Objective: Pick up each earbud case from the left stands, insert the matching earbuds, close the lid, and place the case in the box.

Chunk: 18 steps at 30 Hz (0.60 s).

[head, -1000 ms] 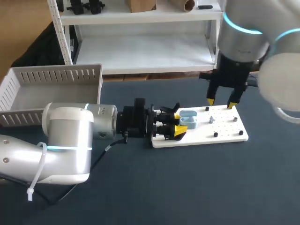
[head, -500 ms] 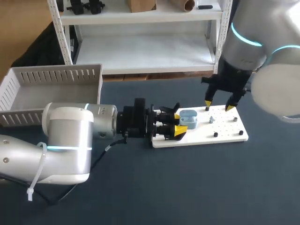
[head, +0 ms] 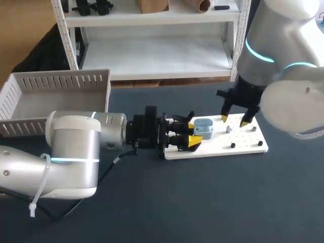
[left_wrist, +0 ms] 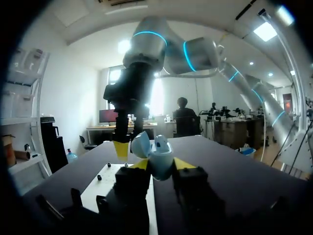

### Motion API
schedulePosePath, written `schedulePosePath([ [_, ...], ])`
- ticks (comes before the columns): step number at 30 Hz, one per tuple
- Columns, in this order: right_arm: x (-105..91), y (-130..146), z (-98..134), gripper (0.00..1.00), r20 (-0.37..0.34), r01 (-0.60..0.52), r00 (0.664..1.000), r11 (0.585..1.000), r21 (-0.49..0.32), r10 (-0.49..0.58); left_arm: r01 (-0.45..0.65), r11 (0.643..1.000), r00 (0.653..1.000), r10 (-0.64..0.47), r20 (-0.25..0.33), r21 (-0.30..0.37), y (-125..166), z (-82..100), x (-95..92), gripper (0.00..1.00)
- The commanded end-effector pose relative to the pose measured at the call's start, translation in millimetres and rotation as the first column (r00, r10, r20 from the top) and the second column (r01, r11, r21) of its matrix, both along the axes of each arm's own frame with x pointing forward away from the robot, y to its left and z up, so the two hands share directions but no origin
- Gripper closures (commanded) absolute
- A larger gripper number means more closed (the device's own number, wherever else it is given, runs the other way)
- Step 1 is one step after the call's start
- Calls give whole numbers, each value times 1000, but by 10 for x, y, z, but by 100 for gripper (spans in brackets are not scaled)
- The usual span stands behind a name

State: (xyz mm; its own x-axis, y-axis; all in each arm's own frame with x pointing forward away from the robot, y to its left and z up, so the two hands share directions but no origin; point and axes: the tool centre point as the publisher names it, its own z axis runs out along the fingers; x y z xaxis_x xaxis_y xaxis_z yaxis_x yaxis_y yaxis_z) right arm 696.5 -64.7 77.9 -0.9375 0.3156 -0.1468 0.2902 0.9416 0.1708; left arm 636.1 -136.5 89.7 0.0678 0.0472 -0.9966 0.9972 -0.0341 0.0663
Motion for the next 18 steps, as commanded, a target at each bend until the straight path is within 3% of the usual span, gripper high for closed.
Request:
schedulePosePath([
  [1,4,39,-113,52,13,17,1000,1000,-4,-17,2,1000,1000,-2,1,-2,-1,-9,8,100],
  [6,23,35,-187,58,28,49,998,999,7,-49,2,1000,1000,-2,1,-2,-1,-9,8,100],
  [18,99,-15,-346,60,50,99,994,995,11,-100,2,1000,1000,-2,1,-2,-1,-9,8,100],
])
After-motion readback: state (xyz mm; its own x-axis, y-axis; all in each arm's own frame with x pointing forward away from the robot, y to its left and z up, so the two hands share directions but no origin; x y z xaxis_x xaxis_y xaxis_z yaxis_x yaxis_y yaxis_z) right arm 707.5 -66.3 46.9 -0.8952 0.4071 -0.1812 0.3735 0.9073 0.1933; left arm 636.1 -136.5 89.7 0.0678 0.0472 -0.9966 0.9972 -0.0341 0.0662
